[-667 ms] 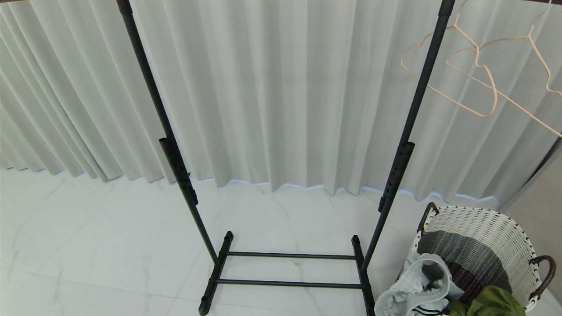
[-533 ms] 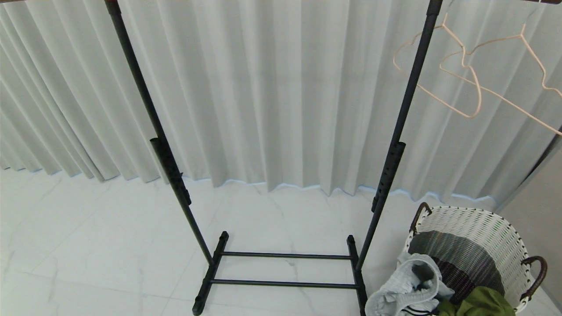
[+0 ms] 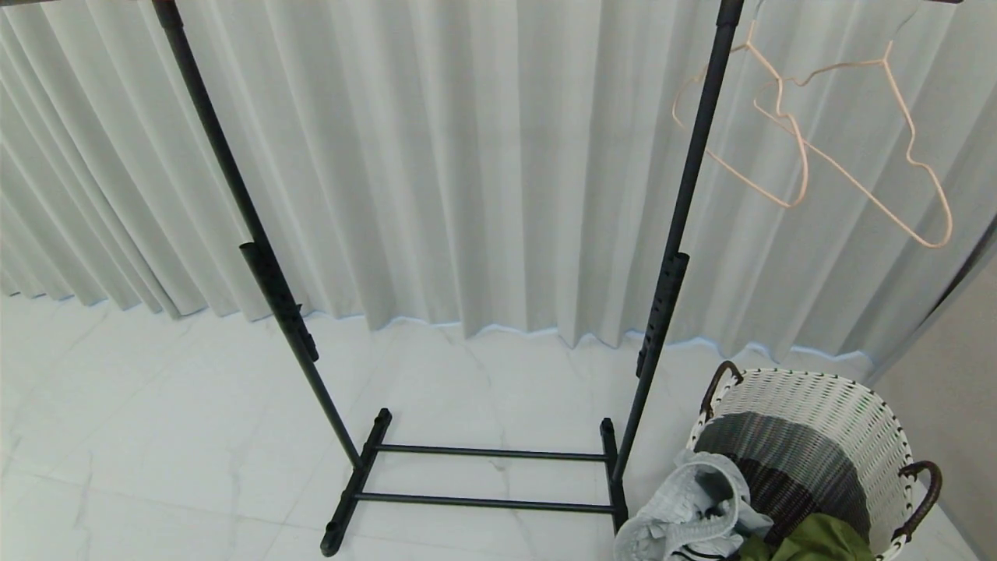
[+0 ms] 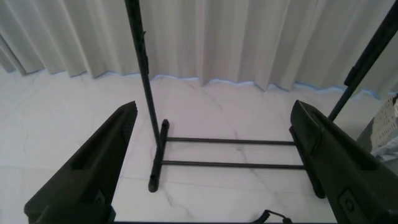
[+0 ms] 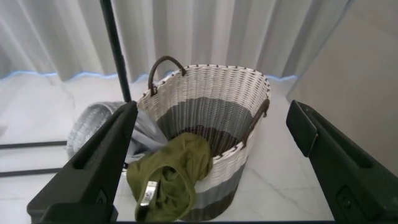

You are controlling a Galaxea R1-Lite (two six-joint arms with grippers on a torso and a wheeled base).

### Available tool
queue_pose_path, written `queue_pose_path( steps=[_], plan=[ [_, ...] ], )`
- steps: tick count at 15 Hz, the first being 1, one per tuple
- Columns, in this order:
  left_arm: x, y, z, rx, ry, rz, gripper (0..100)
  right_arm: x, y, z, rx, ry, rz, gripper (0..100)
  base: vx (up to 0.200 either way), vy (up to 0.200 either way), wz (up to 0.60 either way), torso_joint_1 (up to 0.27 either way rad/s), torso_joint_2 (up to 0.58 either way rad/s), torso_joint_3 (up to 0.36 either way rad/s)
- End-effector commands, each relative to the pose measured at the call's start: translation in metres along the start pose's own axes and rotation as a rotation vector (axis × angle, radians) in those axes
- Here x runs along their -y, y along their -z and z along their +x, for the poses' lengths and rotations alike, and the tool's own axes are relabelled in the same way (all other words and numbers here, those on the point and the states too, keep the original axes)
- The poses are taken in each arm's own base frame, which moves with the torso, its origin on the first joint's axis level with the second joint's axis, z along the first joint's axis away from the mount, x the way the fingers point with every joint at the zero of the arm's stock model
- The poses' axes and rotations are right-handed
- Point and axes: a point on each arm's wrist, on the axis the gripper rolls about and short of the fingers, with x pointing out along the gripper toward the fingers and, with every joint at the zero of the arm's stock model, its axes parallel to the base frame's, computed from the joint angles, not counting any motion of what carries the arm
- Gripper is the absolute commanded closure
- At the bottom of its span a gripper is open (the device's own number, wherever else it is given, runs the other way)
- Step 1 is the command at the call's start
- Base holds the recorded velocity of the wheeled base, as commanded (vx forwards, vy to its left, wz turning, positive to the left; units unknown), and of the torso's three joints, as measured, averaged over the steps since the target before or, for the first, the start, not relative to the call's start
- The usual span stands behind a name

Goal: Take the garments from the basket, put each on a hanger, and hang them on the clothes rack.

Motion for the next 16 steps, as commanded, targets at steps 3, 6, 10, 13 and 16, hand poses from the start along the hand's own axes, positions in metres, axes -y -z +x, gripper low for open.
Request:
queue_pose_path(
  steps=[3, 6, 10, 13, 16],
  plan=[
    [0.0, 0.0, 0.0, 0.0, 0.0, 0.0, 0, 0.0, -0.0001, 0.0, 0.001, -0.001, 0.002, 0, 0.0, 0.0, 0.0, -0.047, 0.14, 0.089],
    [0.0, 0.0, 0.0, 0.0, 0.0, 0.0, 0, 0.0, 0.0, 0.0, 0.0, -0.001, 0.001, 0, 0.0, 0.0, 0.0, -0.131, 0.4, 0.268],
    [0.0, 0.0, 0.0, 0.0, 0.0, 0.002, 0, 0.0, 0.0, 0.0, 0.0, -0.001, -0.002, 0, 0.0, 0.0, 0.0, -0.093, 0.36, 0.265],
    [0.0, 0.0, 0.0, 0.0, 0.0, 0.0, 0, 0.0, 0.0, 0.0, 0.0, -0.001, -0.002, 0, 0.0, 0.067, 0.0, -0.019, 0.08, 0.054],
    [0.0, 0.0, 0.0, 0.0, 0.0, 0.002, 0, 0.0, 0.0, 0.0, 0.0, -0.001, -0.002, 0, 0.0, 0.2, 0.0, -0.005, 0.01, 0.019]
  ],
)
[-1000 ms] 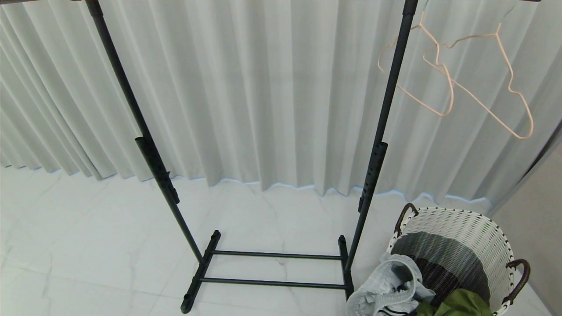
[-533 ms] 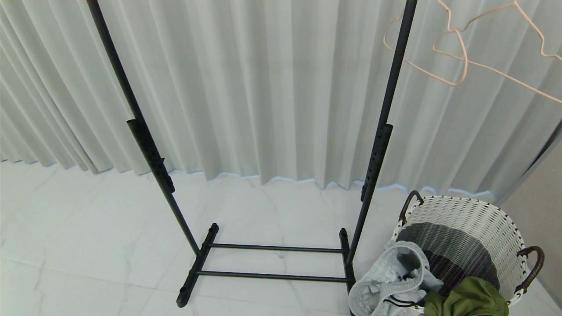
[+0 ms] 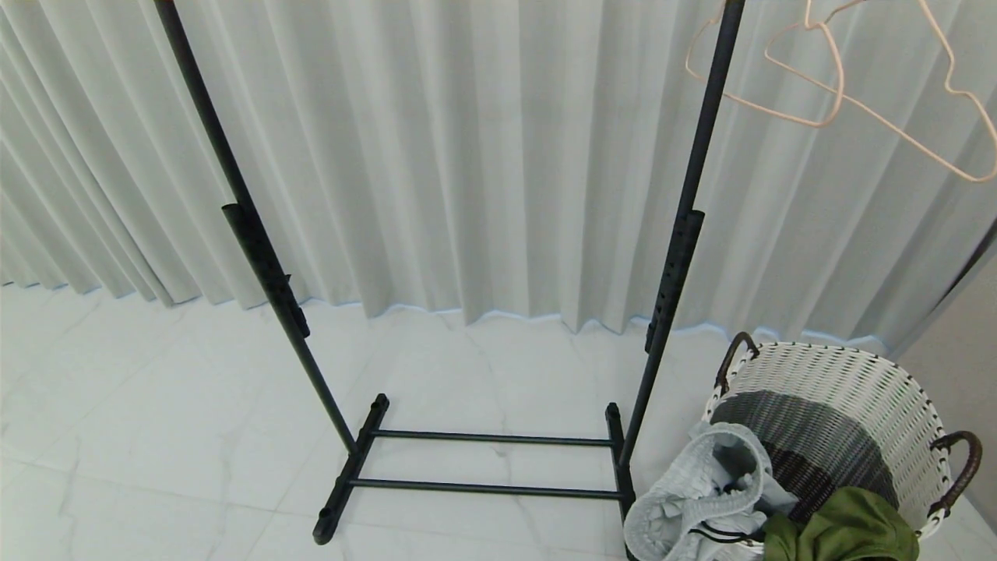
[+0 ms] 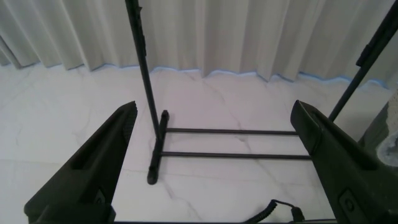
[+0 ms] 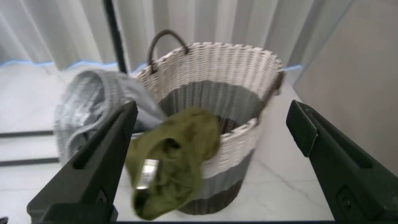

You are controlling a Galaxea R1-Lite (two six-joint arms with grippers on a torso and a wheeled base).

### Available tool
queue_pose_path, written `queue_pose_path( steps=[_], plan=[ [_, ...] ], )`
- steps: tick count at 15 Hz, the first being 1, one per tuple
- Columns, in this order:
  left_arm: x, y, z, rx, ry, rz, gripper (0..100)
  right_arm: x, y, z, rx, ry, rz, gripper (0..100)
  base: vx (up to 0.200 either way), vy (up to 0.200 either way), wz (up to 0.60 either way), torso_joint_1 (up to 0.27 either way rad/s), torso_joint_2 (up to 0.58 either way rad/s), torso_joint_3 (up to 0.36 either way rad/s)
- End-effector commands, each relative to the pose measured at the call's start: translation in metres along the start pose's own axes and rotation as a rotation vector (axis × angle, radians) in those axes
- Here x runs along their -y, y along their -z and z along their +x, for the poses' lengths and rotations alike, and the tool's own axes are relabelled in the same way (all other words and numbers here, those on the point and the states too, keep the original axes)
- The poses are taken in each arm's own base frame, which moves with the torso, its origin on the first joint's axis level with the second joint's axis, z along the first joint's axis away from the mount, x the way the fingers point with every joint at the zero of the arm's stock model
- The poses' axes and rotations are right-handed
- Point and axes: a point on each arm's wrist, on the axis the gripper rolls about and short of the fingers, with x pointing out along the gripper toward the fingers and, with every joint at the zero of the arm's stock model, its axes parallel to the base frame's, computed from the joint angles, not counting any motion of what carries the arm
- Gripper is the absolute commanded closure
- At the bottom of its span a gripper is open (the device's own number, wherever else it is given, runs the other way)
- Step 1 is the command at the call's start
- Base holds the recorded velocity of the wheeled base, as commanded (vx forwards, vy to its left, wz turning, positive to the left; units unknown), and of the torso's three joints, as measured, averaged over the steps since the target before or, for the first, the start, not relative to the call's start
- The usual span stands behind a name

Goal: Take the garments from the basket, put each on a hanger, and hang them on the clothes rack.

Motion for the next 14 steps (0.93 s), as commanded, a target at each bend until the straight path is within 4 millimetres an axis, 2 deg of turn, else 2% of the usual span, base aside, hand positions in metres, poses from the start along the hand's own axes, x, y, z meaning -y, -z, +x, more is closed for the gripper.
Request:
queue_pose_path(
  steps=[1, 12, 13, 14],
  plan=[
    [0.0, 0.0, 0.0, -0.003, -0.001, 0.0, 0, 0.0, 0.0, 0.0, 0.002, -0.001, 0.0, 0, 0.0, 0.2, 0.0, 0.007, 0.01, 0.002],
    [0.0, 0.0, 0.0, -0.001, 0.001, 0.003, 0, 0.0, -0.004, -0.001, 0.028, -0.022, -0.044, 0, 0.0, 0.0, 0.0, 0.0, 0.0, 0.0],
    [0.0, 0.0, 0.0, -0.001, 0.001, 0.002, 0, -0.001, -0.029, -0.006, 0.082, -0.067, -0.025, 0, 0.0, 0.0, 0.0, 0.0, 0.0, 0.0],
    [0.0, 0.0, 0.0, -0.001, 0.001, 0.002, 0, -0.001, -0.054, -0.006, 0.066, -0.115, -0.014, 0, 0.0, 0.0, 0.0, 0.0, 0.0, 0.0]
  ],
)
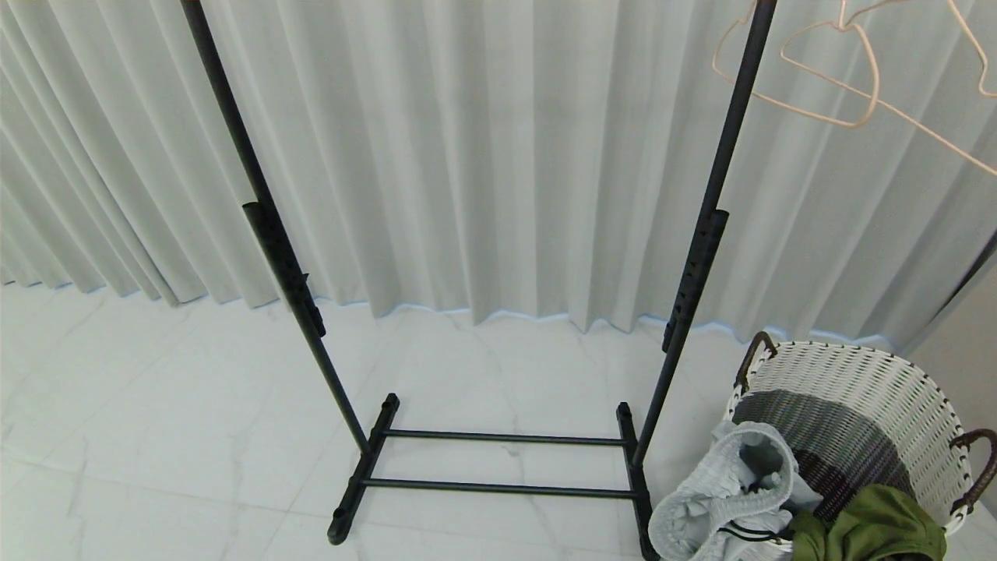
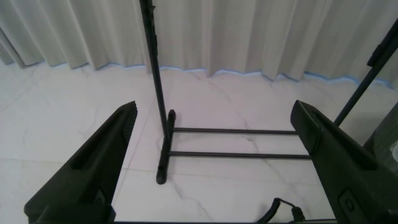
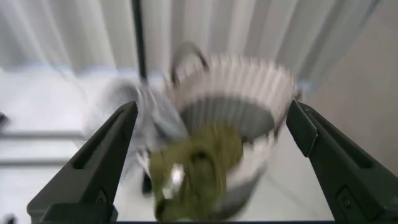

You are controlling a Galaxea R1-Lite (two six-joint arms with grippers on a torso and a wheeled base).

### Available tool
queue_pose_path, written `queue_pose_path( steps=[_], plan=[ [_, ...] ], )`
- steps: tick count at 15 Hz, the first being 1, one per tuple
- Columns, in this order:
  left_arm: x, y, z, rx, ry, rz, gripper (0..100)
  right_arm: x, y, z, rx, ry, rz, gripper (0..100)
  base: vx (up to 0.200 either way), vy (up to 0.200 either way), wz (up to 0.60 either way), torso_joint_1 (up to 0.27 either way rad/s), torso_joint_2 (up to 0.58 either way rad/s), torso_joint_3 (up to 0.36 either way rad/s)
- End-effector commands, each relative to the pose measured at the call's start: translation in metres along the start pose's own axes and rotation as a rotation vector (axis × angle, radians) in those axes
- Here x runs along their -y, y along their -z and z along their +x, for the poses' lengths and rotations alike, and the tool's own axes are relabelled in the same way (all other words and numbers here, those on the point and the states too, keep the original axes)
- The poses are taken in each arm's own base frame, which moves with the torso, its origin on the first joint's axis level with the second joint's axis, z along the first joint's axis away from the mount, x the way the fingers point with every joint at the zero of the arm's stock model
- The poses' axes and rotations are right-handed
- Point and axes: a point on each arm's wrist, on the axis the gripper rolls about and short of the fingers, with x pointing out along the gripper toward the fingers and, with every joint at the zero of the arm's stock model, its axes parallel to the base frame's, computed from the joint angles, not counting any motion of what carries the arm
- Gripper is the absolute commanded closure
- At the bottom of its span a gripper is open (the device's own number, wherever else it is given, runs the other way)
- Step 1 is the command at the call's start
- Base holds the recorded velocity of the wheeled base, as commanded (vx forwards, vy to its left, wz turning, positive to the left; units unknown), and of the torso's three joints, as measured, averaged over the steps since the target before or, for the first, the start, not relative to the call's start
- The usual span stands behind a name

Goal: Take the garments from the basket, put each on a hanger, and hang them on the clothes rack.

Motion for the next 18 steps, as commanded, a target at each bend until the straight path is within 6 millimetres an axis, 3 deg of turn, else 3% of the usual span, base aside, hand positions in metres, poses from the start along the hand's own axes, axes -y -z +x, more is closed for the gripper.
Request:
queue_pose_path(
  steps=[1, 2, 4, 8, 11, 13, 15, 18],
  plan=[
    [0.0, 0.0, 0.0, 0.0, -0.002, 0.0, 0, 0.001, -0.046, 0.004, -0.013, -0.074, 0.009, 0, 0.0, 0.0, 0.0, 0.0, 0.0, 0.0],
    [0.0, 0.0, 0.0, 0.0, 0.0, 0.0, 0, 0.0, -0.058, 0.019, -0.115, -0.104, -0.063, 0, 0.0, 0.0, 0.0, 0.0, 0.0, 0.0],
    [0.0, 0.0, 0.0, 0.0, 0.0, 0.0, 0, -0.003, -0.059, 0.055, -0.322, -0.137, -0.187, 0, 0.0, 0.0, 0.0, 0.0, 0.0, 0.0],
    [0.0, 0.0, 0.0, 0.0, 0.0, 0.0, 0, -0.008, -0.037, 0.122, -0.636, -0.218, -0.483, 0, 0.0, 0.0, 0.0, 0.0, 0.0, 0.0],
    [0.0, 0.0, 0.0, -0.001, 0.0, 0.001, 0, -0.006, -0.01, 0.151, -0.844, -0.308, -0.618, 0, 0.0, 0.0, 0.0, 0.0, 0.0, 0.0],
    [0.0, 0.0, 0.0, -0.001, 0.0, 0.001, 0, 0.008, 0.007, 0.163, -0.962, -0.329, -0.723, 0, 0.0, 0.0, 0.0, 0.0, 0.0, 0.0],
    [0.0, 0.0, 0.0, 0.0, 0.0, 0.001, 0, 0.023, 0.021, 0.172, -1.017, -0.358, -0.823, 0, 0.0, 0.0, 0.0, 0.0, 0.0, 0.0],
    [0.0, 0.0, 0.0, -0.001, 0.0, 0.001, 0, 0.027, 0.041, 0.183, -1.016, -0.349, -0.827, 0, 0.0, 0.0, 0.0, 0.0, 0.0, 0.0]
  ],
)
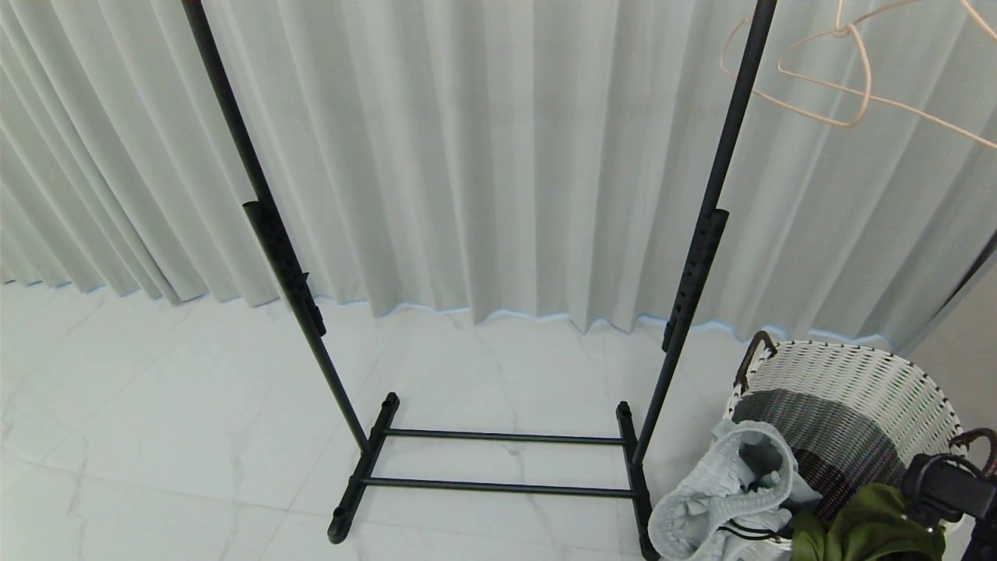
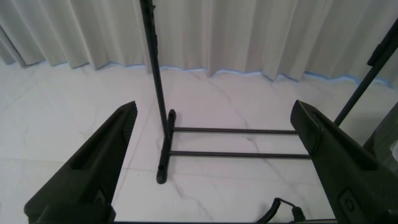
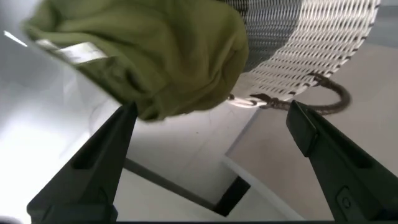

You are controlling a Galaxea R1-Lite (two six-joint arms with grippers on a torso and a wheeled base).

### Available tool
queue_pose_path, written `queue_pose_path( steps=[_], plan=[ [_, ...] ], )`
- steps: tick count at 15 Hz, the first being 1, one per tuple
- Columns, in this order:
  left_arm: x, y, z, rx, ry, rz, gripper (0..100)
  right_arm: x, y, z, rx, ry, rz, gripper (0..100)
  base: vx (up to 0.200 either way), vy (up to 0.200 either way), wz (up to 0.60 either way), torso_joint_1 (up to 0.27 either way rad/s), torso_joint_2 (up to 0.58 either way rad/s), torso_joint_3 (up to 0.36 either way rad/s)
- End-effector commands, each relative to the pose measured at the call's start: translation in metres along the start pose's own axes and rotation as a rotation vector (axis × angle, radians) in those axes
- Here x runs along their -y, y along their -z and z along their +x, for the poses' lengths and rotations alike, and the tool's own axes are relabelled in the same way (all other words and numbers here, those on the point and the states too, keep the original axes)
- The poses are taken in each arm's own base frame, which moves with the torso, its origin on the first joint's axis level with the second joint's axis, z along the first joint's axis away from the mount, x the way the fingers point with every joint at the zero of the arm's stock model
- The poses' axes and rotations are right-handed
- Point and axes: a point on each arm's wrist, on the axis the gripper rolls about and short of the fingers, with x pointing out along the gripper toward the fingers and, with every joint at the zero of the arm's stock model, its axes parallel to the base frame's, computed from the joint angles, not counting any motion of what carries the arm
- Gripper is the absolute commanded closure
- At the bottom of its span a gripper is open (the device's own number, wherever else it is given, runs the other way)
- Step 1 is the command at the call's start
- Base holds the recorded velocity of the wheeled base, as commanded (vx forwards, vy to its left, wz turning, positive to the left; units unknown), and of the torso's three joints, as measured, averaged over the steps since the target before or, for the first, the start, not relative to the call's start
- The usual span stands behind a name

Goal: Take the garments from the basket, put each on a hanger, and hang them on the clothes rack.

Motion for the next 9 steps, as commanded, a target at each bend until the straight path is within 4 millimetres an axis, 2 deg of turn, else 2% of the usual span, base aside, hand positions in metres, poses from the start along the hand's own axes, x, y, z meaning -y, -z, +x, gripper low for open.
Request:
queue_pose_path(
  steps=[1, 4, 8, 9],
  plan=[
    [0.0, 0.0, 0.0, -0.001, 0.0, 0.0, 0, -0.005, 0.008, 0.03, -0.058, -0.065, 0.011, 0, 0.0, 0.0, 0.0, 0.0, 0.0, 0.0],
    [0.0, 0.0, 0.0, 0.0, 0.0, 0.0, 0, 0.001, 0.005, 0.042, -0.011, -0.028, 0.019, 0, 0.0, 0.0, 0.0, 0.0, 0.0, 0.0],
    [0.0, 0.0, 0.0, -0.001, 0.0, 0.002, 0, 0.003, 0.004, 0.043, 0.025, -0.028, 0.022, 0, 0.0, 0.0, 0.0, 0.0, 0.0, 0.0],
    [0.0, 0.0, 0.0, -0.001, 0.0, 0.002, 0, 0.002, 0.004, 0.043, 0.024, -0.029, 0.023, 100, 0.0, 0.0, 0.0, 0.0, 0.0, 0.0]
  ],
)
